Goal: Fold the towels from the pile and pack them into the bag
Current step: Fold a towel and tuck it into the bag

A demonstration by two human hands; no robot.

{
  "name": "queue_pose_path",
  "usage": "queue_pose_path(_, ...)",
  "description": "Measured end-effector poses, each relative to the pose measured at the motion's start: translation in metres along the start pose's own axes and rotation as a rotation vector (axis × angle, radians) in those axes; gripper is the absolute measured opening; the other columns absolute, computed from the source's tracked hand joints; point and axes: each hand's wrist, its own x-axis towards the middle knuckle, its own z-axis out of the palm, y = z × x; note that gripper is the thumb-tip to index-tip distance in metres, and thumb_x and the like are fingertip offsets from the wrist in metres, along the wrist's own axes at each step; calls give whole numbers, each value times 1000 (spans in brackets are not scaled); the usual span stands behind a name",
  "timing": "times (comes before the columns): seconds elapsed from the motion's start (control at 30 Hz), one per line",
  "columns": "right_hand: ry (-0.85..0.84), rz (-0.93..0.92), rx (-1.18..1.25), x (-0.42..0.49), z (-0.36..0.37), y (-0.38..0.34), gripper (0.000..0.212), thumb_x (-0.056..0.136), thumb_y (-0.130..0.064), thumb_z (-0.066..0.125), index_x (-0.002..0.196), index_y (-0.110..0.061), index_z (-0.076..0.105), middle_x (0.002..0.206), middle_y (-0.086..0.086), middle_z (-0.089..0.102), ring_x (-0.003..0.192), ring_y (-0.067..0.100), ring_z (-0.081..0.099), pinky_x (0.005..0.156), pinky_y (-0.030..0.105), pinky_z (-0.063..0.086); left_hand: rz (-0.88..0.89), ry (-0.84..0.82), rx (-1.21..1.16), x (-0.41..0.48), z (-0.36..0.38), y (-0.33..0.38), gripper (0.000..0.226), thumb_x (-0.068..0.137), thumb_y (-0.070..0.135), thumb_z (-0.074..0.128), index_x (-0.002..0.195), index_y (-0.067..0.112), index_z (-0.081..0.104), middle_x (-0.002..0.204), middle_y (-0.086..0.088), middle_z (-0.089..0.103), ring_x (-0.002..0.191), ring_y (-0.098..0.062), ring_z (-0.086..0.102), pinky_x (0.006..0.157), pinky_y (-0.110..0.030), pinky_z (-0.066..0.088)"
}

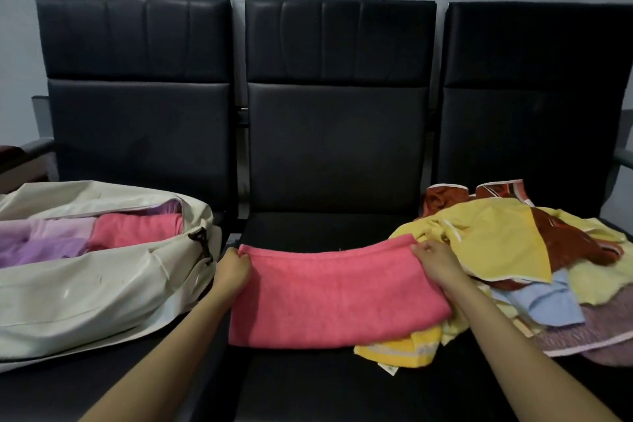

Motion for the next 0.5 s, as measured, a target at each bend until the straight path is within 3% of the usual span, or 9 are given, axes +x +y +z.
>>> queue_pose_path(0.17,61,17,-147,40,18,-6,27,99,-25,50,81,-5,54,75,5,54,76,23,50,65,31,33,13,14,13,23,11,3,23,96,13,42,103,-2,57,112,-24,61,105,-38,55,83,-38,40)
queue_pose_path(0.37,76,2,-393,59,33,12,29,101,-28,43,100,-4,59,97,13,64,91,29,60,74,33,44,70,-22,125,29,28,-3,17,95,21,53,86,7,54,99,-20,65,100,-37,59,71,-34,35)
queue_pose_path(0.5,92,-39,-484,54,37,19,25,100,-23,42,107,-4,56,103,14,65,93,30,60,77,36,48,75,17,145,19,30,-7,31,89,28,64,103,5,48,111,-16,59,99,-33,57,72,-35,36)
